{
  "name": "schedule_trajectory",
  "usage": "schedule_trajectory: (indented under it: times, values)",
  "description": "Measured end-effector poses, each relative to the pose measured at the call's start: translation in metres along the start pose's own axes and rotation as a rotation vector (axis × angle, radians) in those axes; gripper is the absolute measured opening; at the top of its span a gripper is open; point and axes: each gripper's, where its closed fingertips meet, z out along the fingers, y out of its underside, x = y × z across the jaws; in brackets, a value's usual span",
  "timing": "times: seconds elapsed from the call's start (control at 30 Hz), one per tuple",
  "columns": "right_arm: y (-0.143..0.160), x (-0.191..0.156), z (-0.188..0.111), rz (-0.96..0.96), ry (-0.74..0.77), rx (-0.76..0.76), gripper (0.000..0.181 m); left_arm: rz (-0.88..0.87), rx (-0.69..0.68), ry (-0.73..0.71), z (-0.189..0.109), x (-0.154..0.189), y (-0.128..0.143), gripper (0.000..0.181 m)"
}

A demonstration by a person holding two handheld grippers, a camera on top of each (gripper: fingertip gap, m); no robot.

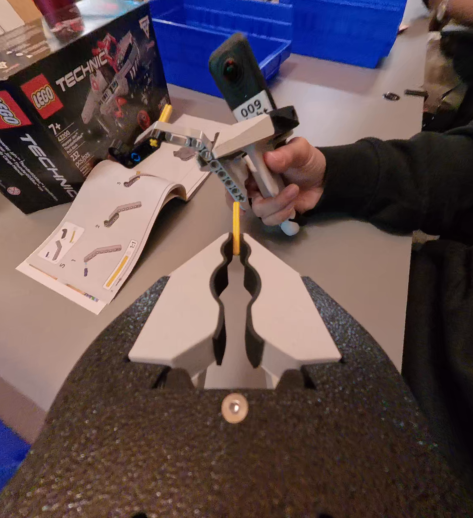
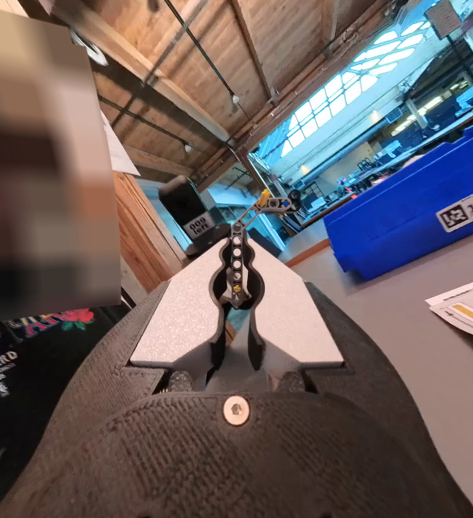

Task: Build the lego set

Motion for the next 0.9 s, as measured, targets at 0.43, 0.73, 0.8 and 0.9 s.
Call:
schedule_trajectory:
  times: [0.43, 0.73, 0.8, 0.9]
  values:
    - [0.005, 0.042, -0.011, 0.031, 0.289, -0.044, 0.005, -0.019, -0.134, 0.128, 0.011, 0.014, 0.030, 0.001]
    - [0.068, 0.083, -0.048, 0.006, 0.665, -0.550, 0.005, -0.089, -0.238, 0.144, 0.003, -0.002, 0.061, 0.001]
    - [0.069, 0.086, -0.050, -0.056, 0.704, -0.585, 0.005, -0.094, -0.248, 0.148, 0.003, -0.003, 0.065, 0.001]
    - [0.077, 0.093, -0.060, -0.141, 0.784, -0.703, 0.013, -0.094, -0.253, 0.151, 0.002, -0.004, 0.068, 0.001]
